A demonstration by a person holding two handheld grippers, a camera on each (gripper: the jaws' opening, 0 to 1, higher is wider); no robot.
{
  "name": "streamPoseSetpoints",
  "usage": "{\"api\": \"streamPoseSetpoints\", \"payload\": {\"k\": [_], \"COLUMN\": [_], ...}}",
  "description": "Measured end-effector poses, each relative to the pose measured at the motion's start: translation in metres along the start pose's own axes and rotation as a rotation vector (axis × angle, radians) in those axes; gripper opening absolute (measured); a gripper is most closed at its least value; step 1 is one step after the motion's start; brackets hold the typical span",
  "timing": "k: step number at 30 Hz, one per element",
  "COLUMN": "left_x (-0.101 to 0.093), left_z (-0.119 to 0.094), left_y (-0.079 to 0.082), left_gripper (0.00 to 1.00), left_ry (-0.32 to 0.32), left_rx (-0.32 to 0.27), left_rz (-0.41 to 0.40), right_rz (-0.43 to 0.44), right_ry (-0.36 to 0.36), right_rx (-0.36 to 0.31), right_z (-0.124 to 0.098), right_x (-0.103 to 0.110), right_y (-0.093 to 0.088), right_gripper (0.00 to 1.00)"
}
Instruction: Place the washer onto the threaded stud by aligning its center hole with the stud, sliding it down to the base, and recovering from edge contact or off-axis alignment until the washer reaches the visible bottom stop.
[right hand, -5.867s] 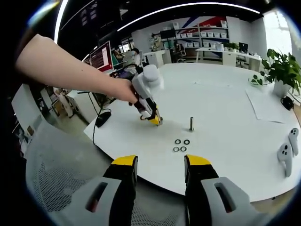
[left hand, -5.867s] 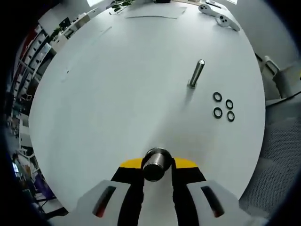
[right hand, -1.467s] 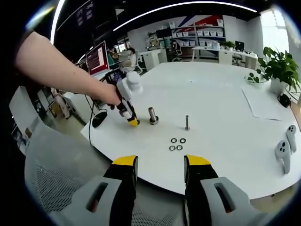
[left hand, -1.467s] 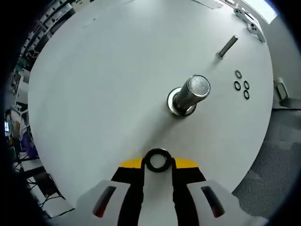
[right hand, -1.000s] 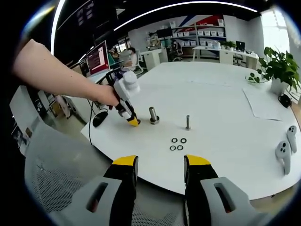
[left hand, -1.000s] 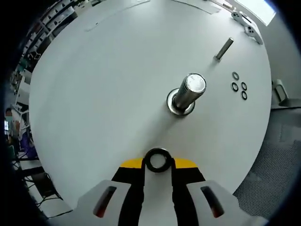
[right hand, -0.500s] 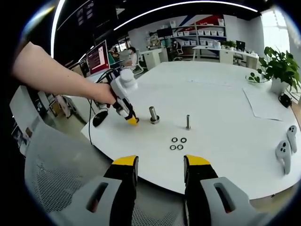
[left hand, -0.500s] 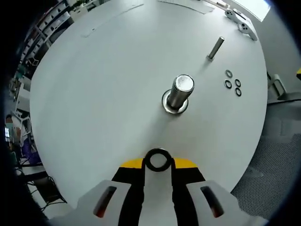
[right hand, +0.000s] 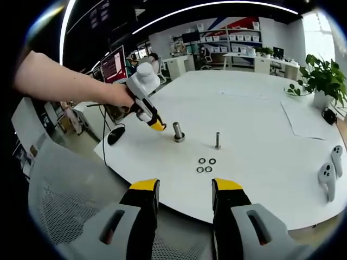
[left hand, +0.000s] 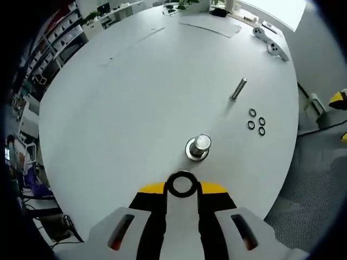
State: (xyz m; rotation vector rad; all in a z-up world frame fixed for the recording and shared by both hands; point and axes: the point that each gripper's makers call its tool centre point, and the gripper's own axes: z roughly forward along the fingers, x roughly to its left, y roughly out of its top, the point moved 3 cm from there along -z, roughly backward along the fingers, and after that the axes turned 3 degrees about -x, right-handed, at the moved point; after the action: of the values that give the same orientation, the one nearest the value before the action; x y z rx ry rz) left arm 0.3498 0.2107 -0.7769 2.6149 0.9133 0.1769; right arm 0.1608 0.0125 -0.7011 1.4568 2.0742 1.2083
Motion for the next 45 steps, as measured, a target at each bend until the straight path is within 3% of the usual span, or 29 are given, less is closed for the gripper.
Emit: {"api": "streamPoseSetpoints", "payload": {"k": [2, 7, 14, 37, 45], "left_x": [-0.001, -0.006, -0.014, -0.027, -0.026], "left_z": [-0.005, -0.011, -0.009, 0.012, 0.030], "left_y": [0.010, 0.023, 0.035, 0.038, 0.033], "left_gripper": [0.19, 0.19, 0.19, 0.19, 0.19], "left_ry": [-0.016, -0.017, -0.032, -0.034, -0.027], "left_rx": [-0.032, -0.041, -0.045, 0.023, 0.069], "left_rz": [-0.034, 0.032, 0.061, 0.181, 0.200], "right_rz": [-0.002, -0.004, -0.006, -0.006, -0.016], "right_ry": [0.003, 0.003, 0.004, 0.007, 0.012], "right_rx": [0.002, 0.003, 0.002, 0.000, 0.007], "right_z": [0.000, 0.000, 0.000, 0.000, 0.001], "right_x": [0.001, 0.000, 0.000, 0.001, 0.002], "right_y": [0.000, 0.000, 0.000, 0.000, -0.001], "right_gripper": [0.41, 0.41, 0.41, 0.41, 0.40]}}
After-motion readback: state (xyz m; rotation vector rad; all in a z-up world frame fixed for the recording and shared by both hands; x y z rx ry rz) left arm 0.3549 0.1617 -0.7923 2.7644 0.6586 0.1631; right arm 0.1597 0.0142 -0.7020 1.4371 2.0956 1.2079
